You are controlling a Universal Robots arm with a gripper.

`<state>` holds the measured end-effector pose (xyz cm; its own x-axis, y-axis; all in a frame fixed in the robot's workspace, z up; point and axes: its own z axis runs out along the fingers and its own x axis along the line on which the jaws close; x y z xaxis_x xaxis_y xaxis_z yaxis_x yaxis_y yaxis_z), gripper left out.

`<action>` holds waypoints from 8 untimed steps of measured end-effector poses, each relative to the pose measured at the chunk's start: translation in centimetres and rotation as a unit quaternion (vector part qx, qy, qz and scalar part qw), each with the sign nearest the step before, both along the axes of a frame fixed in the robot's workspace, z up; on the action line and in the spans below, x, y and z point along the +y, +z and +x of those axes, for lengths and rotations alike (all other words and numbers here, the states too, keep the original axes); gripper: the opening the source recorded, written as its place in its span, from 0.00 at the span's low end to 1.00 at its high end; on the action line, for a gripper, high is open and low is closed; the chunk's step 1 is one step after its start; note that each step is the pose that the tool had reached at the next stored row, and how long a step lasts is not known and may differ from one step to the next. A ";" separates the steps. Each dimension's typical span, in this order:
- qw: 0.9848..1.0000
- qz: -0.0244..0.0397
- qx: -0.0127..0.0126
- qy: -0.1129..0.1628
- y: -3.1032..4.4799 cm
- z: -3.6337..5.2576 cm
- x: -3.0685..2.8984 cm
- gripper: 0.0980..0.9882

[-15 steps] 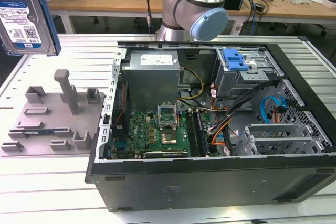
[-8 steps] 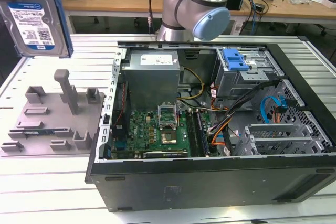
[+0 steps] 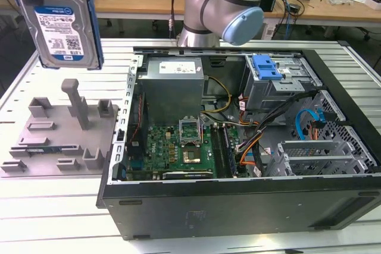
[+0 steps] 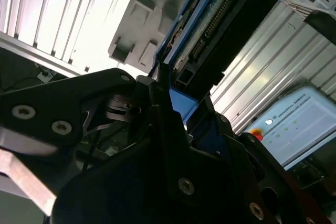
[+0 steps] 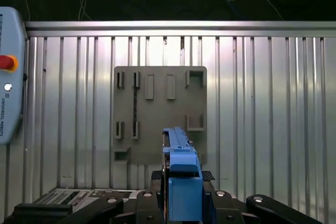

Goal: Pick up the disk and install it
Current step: 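Pick up the disk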

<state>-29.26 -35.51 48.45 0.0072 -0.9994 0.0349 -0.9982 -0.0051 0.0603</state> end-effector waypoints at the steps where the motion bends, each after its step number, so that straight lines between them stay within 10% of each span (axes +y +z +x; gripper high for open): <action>1: 1.000 -0.001 0.000 0.000 0.00 0.34 -0.16 0.30; 8: 1.000 -0.009 0.001 0.000 0.22 3.79 -1.67 0.30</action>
<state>-25.47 -37.18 48.67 0.0074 -0.9986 0.0529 -0.9981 -0.0042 0.0618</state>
